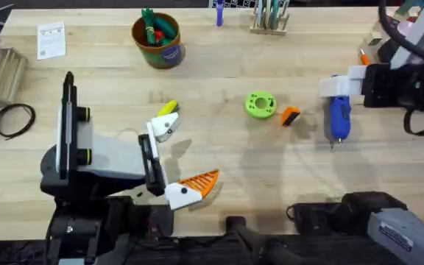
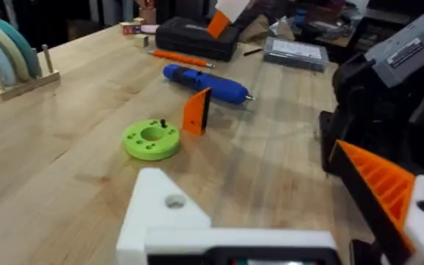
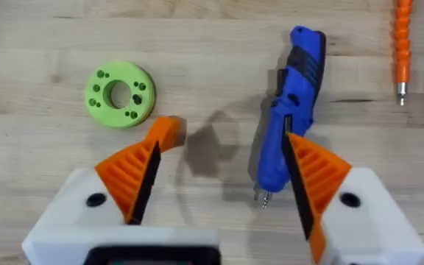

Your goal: Pick up the gripper from the table and insert it into the empty holder that is missing its gripper. Then pick up a screw, insert it into the mounting hole, and use the screwdriver to tighten it. Finally, clean up the table by picking up the vegetable and placing it into the bucket.

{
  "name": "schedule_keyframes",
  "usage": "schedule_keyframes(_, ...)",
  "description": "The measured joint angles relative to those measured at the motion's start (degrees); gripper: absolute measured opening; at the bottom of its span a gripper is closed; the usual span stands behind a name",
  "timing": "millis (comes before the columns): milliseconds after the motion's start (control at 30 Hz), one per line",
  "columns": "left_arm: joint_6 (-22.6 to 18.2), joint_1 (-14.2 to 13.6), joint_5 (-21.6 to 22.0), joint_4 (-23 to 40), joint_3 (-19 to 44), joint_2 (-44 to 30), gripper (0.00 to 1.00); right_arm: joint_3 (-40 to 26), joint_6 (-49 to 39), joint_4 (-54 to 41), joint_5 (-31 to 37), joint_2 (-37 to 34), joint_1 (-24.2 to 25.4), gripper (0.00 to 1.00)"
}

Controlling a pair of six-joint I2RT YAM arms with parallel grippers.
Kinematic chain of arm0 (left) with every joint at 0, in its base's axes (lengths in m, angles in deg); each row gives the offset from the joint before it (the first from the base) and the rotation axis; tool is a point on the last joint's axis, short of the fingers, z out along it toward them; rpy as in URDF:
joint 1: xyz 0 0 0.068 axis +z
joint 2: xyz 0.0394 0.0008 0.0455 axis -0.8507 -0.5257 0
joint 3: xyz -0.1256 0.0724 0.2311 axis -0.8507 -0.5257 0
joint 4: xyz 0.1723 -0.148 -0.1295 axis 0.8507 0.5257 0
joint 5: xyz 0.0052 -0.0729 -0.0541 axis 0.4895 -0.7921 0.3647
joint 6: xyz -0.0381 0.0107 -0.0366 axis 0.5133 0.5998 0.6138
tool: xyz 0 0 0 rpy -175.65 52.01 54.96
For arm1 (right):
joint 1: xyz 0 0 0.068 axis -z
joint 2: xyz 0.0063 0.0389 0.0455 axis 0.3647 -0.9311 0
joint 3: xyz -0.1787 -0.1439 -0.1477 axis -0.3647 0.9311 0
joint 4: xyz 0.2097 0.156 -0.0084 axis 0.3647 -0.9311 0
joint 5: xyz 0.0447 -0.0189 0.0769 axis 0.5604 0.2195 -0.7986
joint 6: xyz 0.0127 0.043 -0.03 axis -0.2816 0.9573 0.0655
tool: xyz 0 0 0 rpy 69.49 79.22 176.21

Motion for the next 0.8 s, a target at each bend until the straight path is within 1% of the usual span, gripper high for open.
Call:
schedule_keyframes(200, 0.0, 0.0, -1.5, 0.4, 0.0, 0.0, 0.985, 0.0, 0.0, 0.0, 0.0, 0.0, 0.0, 0.988)
schedule_keyframes(367, 0.0, 0.0, -1.6, 0.4, 0.0, 0.0, 0.985, 0.0, 0.0, 0.0, 0.0, 0.0, 0.0, 0.992)
schedule_keyframes(500, -0.4, 0.0, -0.8, 0.2, 0.0, 0.0, 0.985, 0.0, 0.0, 0.0, 0.0, 0.0, 0.0, 0.992)
schedule_keyframes(800, -0.7, 0.0, 2.7, -0.5, 0.0, 0.0, 0.985, 0.0, 0.0, 0.0, 0.0, 0.0, 0.0, 0.991)
